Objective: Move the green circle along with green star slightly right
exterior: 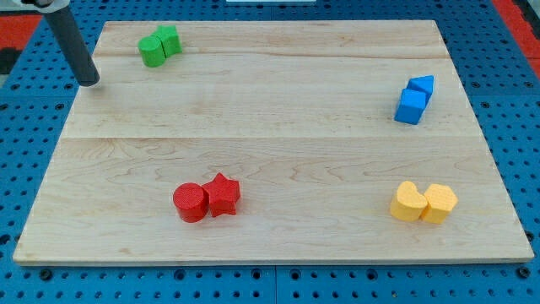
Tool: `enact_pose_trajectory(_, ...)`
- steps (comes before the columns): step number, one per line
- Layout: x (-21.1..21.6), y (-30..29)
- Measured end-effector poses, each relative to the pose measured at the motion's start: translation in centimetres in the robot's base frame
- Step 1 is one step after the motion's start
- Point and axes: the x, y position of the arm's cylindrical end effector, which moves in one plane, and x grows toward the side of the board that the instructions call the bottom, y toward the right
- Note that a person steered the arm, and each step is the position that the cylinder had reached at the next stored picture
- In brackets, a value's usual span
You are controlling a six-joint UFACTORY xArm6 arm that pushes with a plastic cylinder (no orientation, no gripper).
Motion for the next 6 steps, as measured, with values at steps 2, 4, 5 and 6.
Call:
enact_pose_trajectory(2,-1.3,-1.6)
enact_pose_trajectory(4,-7.0,7.2)
enact_pose_trajectory(5,-8.3,11.7)
enact_pose_trajectory(6,-10.0,9.8)
